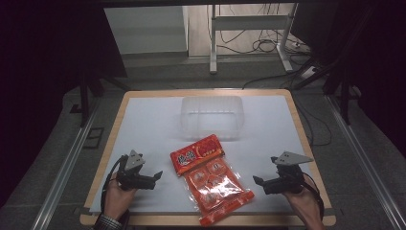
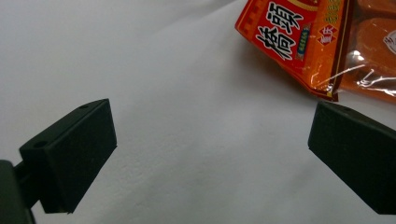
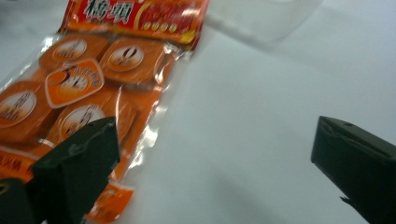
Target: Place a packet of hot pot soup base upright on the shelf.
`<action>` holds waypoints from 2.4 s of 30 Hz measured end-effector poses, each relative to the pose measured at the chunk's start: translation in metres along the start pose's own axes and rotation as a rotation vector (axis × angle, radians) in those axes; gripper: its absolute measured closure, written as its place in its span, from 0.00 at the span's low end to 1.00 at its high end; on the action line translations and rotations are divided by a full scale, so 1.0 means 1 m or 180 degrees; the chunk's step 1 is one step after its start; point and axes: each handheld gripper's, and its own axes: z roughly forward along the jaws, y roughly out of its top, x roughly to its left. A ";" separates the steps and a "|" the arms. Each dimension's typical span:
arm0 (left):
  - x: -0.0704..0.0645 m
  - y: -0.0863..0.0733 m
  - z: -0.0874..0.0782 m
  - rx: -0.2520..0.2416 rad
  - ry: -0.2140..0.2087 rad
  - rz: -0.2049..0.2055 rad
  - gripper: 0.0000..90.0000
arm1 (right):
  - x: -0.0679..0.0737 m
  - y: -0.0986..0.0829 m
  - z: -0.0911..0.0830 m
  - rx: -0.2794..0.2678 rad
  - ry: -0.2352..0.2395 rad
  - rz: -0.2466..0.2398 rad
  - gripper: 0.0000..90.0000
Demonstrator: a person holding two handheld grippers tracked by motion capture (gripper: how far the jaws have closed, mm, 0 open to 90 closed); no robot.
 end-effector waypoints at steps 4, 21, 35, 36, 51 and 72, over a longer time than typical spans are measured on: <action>0.006 -0.003 0.002 0.0020 -0.0027 -0.0116 0.01 | -0.006 -0.004 0.004 0.0034 0.0034 0.0004 0.03; 0.006 0.000 0.007 0.0104 -0.0113 -0.0215 0.02 | -0.009 -0.006 0.008 0.0101 -0.0053 -0.0032 0.00; -0.003 0.005 0.004 0.0011 -0.0208 -0.0110 0.05 | -0.009 -0.005 0.005 0.0026 -0.0106 -0.0012 0.00; -0.005 0.006 0.004 0.0006 -0.0227 -0.0081 0.07 | -0.009 -0.005 0.005 0.0026 -0.0113 -0.0012 0.00; -0.020 0.012 0.005 0.0060 -0.0548 0.0131 0.62 | -0.012 -0.005 0.003 -0.0055 -0.0173 0.0038 0.01; -0.043 0.024 0.034 0.0238 -0.0969 0.0183 1.00 | -0.013 -0.006 0.008 0.0050 -0.0162 0.0042 0.02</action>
